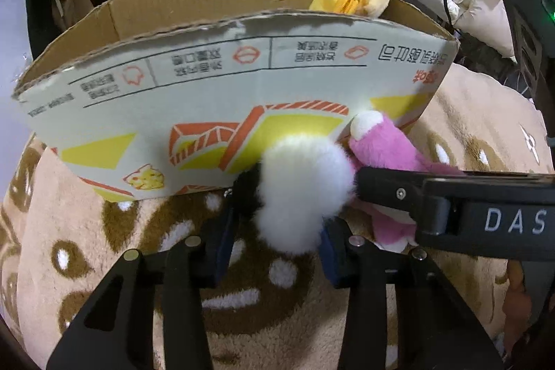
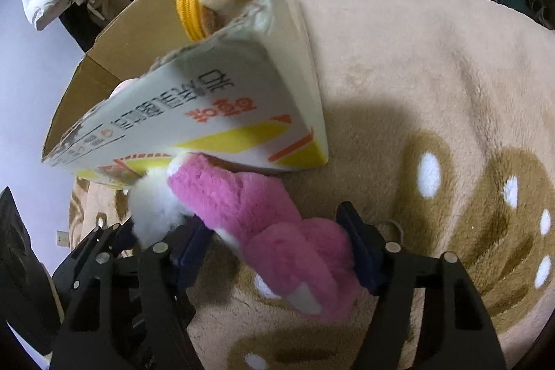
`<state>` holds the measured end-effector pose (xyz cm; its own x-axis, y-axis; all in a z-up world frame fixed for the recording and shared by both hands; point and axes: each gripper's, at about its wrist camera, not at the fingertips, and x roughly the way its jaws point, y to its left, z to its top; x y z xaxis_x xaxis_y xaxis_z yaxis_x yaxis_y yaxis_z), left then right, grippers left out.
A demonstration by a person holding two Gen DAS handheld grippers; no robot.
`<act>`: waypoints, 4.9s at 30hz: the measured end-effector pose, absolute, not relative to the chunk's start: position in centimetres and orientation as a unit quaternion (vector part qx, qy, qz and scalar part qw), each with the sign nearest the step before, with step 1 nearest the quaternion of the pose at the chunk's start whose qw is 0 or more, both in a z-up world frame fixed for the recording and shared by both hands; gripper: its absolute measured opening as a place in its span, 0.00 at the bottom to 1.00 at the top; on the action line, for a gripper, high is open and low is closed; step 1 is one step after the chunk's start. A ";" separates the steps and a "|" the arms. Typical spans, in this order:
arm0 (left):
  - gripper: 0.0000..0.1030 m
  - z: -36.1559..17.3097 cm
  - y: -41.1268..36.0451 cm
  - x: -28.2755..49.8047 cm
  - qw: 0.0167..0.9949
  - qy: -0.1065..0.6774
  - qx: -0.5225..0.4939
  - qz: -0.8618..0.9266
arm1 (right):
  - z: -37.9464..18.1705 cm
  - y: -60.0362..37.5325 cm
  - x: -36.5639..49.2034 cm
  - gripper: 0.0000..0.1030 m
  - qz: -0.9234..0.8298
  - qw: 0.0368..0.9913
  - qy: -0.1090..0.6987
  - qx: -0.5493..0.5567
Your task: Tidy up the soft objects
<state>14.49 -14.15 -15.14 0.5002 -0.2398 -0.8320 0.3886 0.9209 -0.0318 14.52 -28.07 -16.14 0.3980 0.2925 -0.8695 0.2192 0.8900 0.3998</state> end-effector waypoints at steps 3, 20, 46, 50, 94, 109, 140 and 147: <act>0.39 -14.8 -13.8 14.1 0.867 0.463 0.072 -0.169 | -15.9 -28.4 14.0 0.72 0.019 0.803 0.545 0.240; 0.39 -7.2 -10.5 8.9 0.917 0.367 0.079 -0.136 | -9.4 -29.4 10.0 0.72 0.035 0.866 0.450 0.216; 0.40 2.4 -8.3 7.1 0.970 0.210 0.067 -0.106 | 2.6 -27.2 9.5 0.72 0.086 0.961 0.239 0.107; 0.40 3.1 -8.5 8.5 0.971 0.201 0.078 -0.105 | 2.5 -26.7 10.5 0.72 0.089 0.965 0.230 0.093; 0.65 -4.0 -8.0 17.8 0.945 0.302 0.072 -0.100 | -4.6 -26.2 17.0 0.79 0.127 0.944 0.292 0.089; 0.85 -2.5 -5.5 14.7 0.948 0.306 0.066 -0.062 | -1.8 -27.0 14.1 1.00 0.112 0.954 0.260 0.102; 0.99 3.8 -2.5 -0.7 0.975 0.212 0.058 -0.040 | 3.7 -28.1 0.6 1.00 0.061 0.975 0.201 0.077; 0.99 3.6 -2.3 -2.2 0.976 0.204 0.065 -0.042 | 3.5 -28.0 -1.4 1.00 0.042 0.976 0.203 0.069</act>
<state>-2.23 -2.34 3.63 0.9128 -0.0554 -0.4045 0.1089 0.9879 0.1103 -1.38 -27.96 3.54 0.9141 0.1111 -0.3900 -0.0547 0.9867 0.1528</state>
